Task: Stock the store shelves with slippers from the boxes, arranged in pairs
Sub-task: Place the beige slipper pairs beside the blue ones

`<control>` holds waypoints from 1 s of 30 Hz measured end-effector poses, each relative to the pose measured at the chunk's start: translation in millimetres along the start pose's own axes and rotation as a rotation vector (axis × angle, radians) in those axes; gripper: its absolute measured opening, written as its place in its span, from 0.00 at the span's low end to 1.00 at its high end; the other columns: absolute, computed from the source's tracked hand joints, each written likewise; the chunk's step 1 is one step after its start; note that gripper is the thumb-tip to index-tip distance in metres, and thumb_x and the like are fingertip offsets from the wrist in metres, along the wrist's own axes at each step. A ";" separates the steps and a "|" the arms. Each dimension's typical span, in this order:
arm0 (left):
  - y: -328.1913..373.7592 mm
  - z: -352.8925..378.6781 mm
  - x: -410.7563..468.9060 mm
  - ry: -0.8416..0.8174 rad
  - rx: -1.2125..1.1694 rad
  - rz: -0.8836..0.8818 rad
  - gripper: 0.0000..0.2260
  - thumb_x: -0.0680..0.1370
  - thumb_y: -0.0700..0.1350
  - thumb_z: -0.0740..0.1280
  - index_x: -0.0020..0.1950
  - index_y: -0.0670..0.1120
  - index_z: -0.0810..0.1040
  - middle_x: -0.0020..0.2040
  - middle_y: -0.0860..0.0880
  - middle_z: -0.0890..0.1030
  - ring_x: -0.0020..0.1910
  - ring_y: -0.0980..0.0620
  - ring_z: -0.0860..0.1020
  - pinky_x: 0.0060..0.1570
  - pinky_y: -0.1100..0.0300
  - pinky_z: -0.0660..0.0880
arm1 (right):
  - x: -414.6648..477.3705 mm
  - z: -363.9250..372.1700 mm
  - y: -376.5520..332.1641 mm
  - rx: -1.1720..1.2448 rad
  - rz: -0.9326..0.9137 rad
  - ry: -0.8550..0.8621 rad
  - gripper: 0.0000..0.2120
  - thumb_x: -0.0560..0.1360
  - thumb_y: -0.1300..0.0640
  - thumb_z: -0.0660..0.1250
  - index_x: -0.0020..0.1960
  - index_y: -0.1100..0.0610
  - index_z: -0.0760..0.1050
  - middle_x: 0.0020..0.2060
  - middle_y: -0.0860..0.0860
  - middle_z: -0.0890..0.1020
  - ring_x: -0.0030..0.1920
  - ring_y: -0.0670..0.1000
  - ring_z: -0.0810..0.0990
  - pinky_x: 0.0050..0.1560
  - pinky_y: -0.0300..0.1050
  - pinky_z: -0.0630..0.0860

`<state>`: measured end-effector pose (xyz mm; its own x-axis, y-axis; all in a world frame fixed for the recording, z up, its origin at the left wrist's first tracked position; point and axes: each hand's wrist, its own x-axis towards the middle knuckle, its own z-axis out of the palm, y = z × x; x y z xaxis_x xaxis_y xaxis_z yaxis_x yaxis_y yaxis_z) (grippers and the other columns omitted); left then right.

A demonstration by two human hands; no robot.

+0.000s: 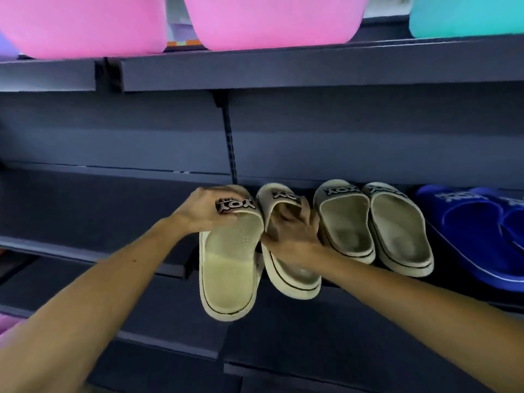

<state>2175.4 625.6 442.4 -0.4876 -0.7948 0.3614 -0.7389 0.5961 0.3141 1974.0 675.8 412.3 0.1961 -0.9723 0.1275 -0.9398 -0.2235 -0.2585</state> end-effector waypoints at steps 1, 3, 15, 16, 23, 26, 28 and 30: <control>-10.9 5.2 10.8 -0.016 -0.017 0.017 0.20 0.66 0.51 0.69 0.56 0.47 0.82 0.57 0.57 0.79 0.55 0.62 0.77 0.58 0.77 0.67 | 10.4 5.0 -0.7 0.014 0.002 0.000 0.22 0.77 0.45 0.54 0.66 0.57 0.65 0.69 0.50 0.62 0.73 0.66 0.36 0.71 0.63 0.40; -31.5 15.3 30.7 -0.048 -0.039 0.038 0.21 0.67 0.52 0.67 0.58 0.46 0.81 0.59 0.54 0.79 0.58 0.60 0.77 0.60 0.75 0.66 | 33.4 19.6 3.8 0.030 -0.009 0.016 0.22 0.77 0.45 0.51 0.63 0.58 0.68 0.68 0.50 0.64 0.74 0.65 0.38 0.70 0.65 0.36; -106.9 55.9 95.0 0.017 0.064 0.291 0.21 0.73 0.52 0.59 0.62 0.47 0.78 0.56 0.45 0.82 0.53 0.45 0.81 0.49 0.53 0.80 | 84.4 38.1 4.7 -0.014 0.248 0.055 0.21 0.79 0.48 0.50 0.57 0.59 0.75 0.67 0.50 0.68 0.71 0.59 0.26 0.67 0.60 0.27; -106.4 56.7 94.8 0.028 0.068 0.313 0.22 0.73 0.54 0.58 0.62 0.47 0.78 0.57 0.46 0.81 0.54 0.46 0.81 0.52 0.52 0.79 | 84.4 38.0 4.1 -0.028 0.262 0.056 0.21 0.79 0.48 0.50 0.58 0.59 0.75 0.67 0.49 0.68 0.71 0.60 0.27 0.68 0.61 0.29; -68.5 54.6 79.8 -0.061 0.141 0.069 0.36 0.68 0.66 0.39 0.72 0.57 0.63 0.72 0.56 0.66 0.70 0.50 0.62 0.65 0.50 0.61 | 78.9 31.1 -3.5 -0.076 0.271 0.073 0.20 0.79 0.47 0.50 0.59 0.54 0.75 0.65 0.47 0.71 0.73 0.60 0.31 0.63 0.57 0.27; -47.0 67.4 66.3 -0.071 0.215 0.018 0.35 0.68 0.67 0.39 0.74 0.59 0.55 0.75 0.58 0.57 0.73 0.47 0.55 0.67 0.47 0.55 | 69.5 25.4 -6.5 -0.110 0.260 0.069 0.19 0.80 0.48 0.50 0.61 0.53 0.74 0.69 0.46 0.66 0.74 0.58 0.33 0.70 0.58 0.36; -39.7 74.8 57.7 -0.048 0.177 -0.014 0.34 0.69 0.66 0.39 0.74 0.59 0.56 0.75 0.57 0.56 0.73 0.46 0.53 0.69 0.45 0.51 | 61.5 21.4 -7.8 -0.089 0.287 0.056 0.18 0.80 0.47 0.50 0.62 0.50 0.73 0.72 0.44 0.62 0.74 0.55 0.34 0.71 0.59 0.40; -31.4 79.8 56.3 -0.021 0.142 -0.050 0.31 0.72 0.65 0.40 0.73 0.58 0.59 0.75 0.56 0.58 0.72 0.46 0.54 0.69 0.46 0.49 | 53.1 19.2 -10.2 -0.069 0.310 0.017 0.19 0.80 0.46 0.49 0.64 0.47 0.72 0.74 0.43 0.59 0.74 0.55 0.33 0.71 0.60 0.40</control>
<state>2134.0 553.0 382.8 -0.4574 -0.8260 0.3295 -0.8198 0.5352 0.2036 1999.4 625.0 403.4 -0.1071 -0.9918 0.0692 -0.9709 0.0893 -0.2221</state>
